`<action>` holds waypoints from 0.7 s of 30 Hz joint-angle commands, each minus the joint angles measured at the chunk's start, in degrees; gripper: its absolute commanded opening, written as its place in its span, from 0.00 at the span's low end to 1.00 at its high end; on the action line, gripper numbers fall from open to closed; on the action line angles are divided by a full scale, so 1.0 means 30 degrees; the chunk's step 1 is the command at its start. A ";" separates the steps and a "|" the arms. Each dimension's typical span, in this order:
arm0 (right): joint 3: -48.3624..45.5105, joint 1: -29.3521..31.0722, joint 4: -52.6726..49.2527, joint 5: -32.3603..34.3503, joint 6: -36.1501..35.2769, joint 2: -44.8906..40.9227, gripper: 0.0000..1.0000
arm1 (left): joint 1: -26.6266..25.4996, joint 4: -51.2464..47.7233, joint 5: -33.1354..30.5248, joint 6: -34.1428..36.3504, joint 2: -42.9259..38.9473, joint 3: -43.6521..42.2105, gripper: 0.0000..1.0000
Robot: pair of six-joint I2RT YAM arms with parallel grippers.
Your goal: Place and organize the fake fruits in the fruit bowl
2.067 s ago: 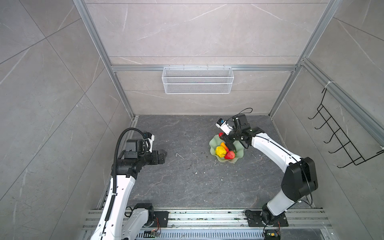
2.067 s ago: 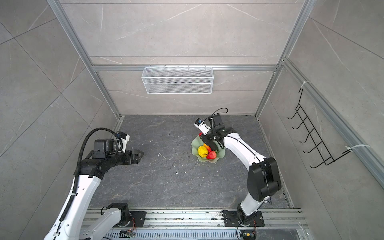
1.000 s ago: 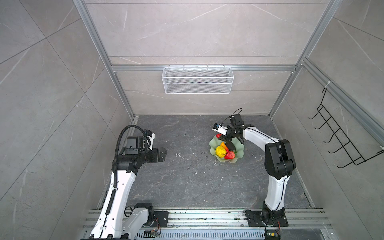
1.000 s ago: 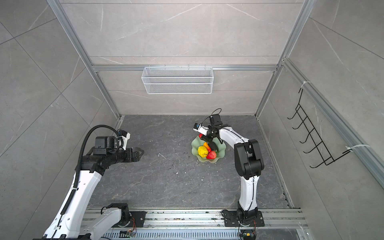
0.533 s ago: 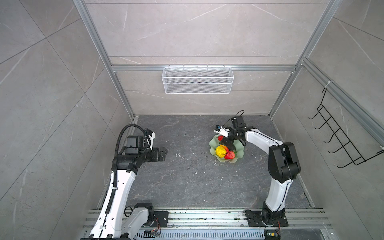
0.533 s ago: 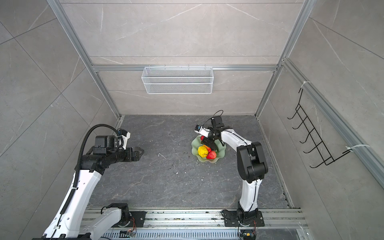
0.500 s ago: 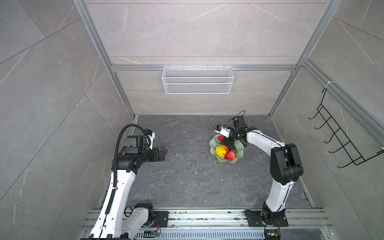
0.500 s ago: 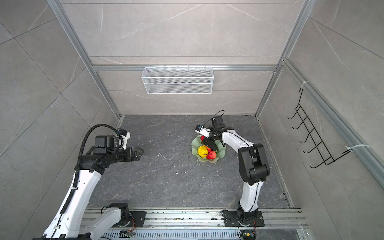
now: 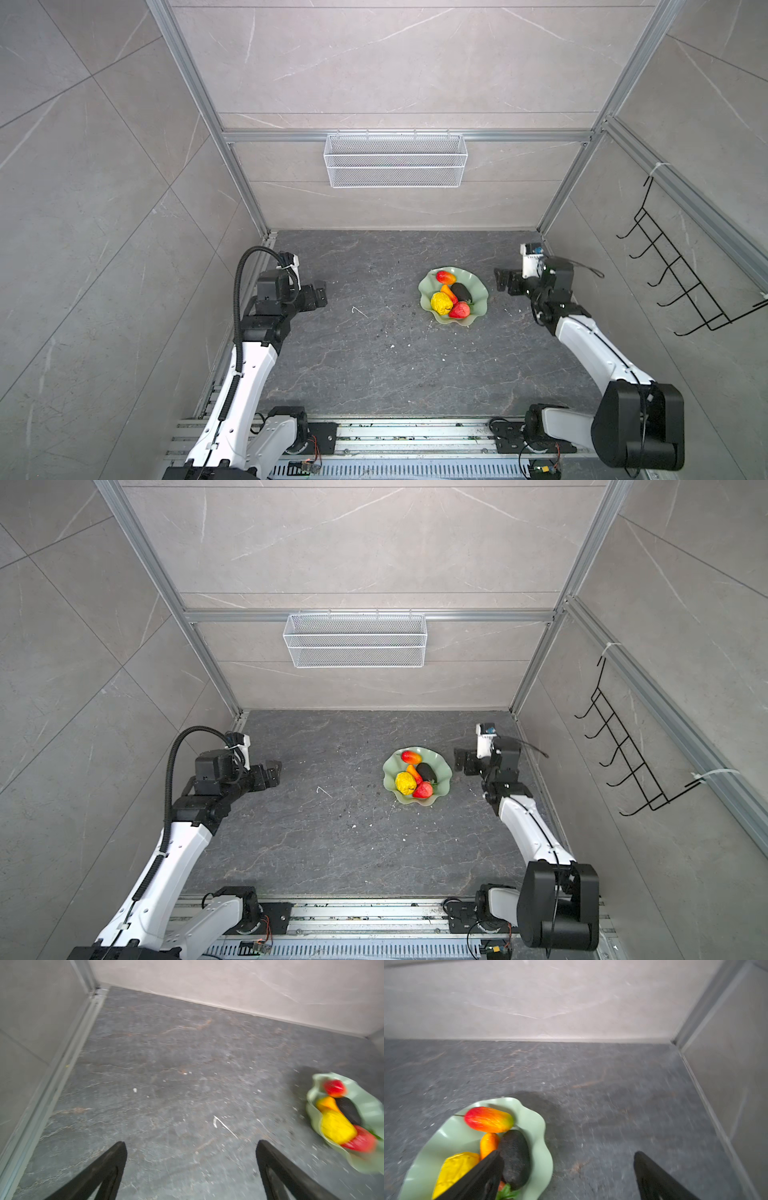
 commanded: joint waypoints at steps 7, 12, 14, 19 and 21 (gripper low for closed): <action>-0.6131 0.0079 1.0273 0.3704 0.2090 -0.0082 1.00 | -0.0024 1.1426 -0.4519 0.0544 0.3587 -0.4525 1.00; -0.8094 0.0241 1.7984 0.3429 0.2341 0.4451 1.00 | -0.0028 1.3589 -0.5291 0.2487 0.6160 -0.5110 1.00; -0.7765 0.0963 1.8415 0.3990 0.1676 0.5716 1.00 | 0.0020 1.5238 -0.5295 0.3267 0.6990 -0.5632 1.00; -0.6043 0.2616 1.5666 0.4772 0.0073 0.6048 1.00 | 0.1130 2.2205 -0.3598 0.2886 0.9767 -0.8242 1.00; -0.5833 0.2624 1.4656 0.4779 0.0131 0.5761 1.00 | 0.1560 2.3368 -0.3400 0.2630 1.0262 -0.8785 1.00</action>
